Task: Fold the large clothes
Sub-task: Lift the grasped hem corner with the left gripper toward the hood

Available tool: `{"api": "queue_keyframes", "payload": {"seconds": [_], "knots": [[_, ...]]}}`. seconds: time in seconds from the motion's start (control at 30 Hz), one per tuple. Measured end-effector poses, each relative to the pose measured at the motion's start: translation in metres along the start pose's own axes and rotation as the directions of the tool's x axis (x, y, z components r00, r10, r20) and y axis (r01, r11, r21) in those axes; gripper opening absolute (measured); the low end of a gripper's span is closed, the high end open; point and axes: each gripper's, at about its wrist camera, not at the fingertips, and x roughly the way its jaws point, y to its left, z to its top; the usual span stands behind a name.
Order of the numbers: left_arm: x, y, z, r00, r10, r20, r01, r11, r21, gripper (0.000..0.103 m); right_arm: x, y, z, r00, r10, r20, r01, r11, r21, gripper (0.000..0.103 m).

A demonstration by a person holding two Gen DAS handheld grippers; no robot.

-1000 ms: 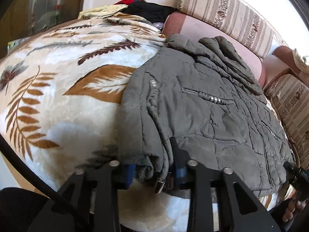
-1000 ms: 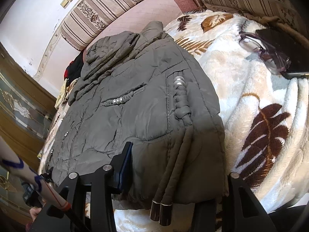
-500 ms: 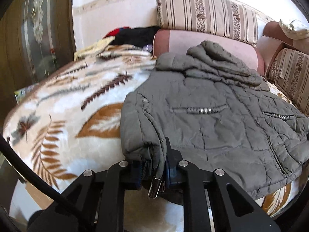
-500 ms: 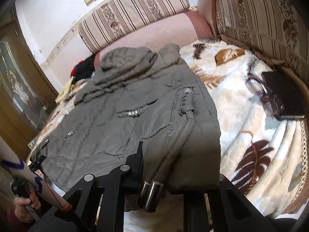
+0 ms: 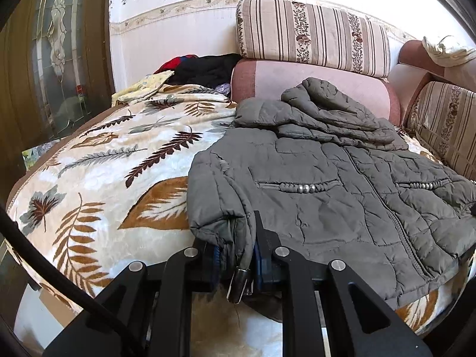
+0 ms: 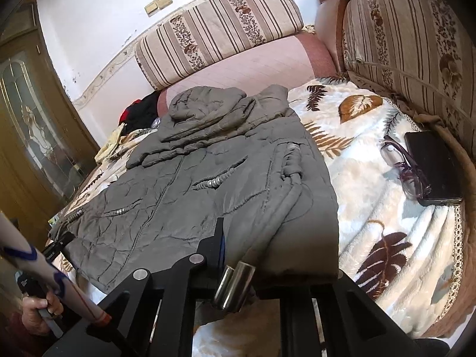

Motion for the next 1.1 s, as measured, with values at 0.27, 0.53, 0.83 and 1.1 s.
{"api": "queue_keyframes", "payload": {"seconds": [0.27,0.53,0.83,1.1], "knots": [[-0.006,-0.002,0.002,1.000,-0.004,0.018,0.004,1.000,0.015,0.017,-0.008,0.005,0.001,1.000,0.003,0.012,-0.002,0.999,-0.043,0.015],[0.003,0.001,-0.001,1.000,0.011,-0.019,-0.011,1.000,0.003,0.017,0.001,-0.011,0.007,0.998,0.036,-0.046,-0.033,0.997,0.064,0.024],[-0.002,0.004,0.004,1.000,0.005,-0.003,-0.005,1.000,0.009,0.017,-0.008,0.003,0.011,1.000,0.019,-0.014,-0.019,1.000,0.000,0.014],[-0.007,0.006,0.029,0.999,-0.002,0.050,0.001,1.000,0.019,0.017,-0.017,0.007,0.038,0.997,0.074,0.020,-0.074,0.997,0.003,0.014]]}}
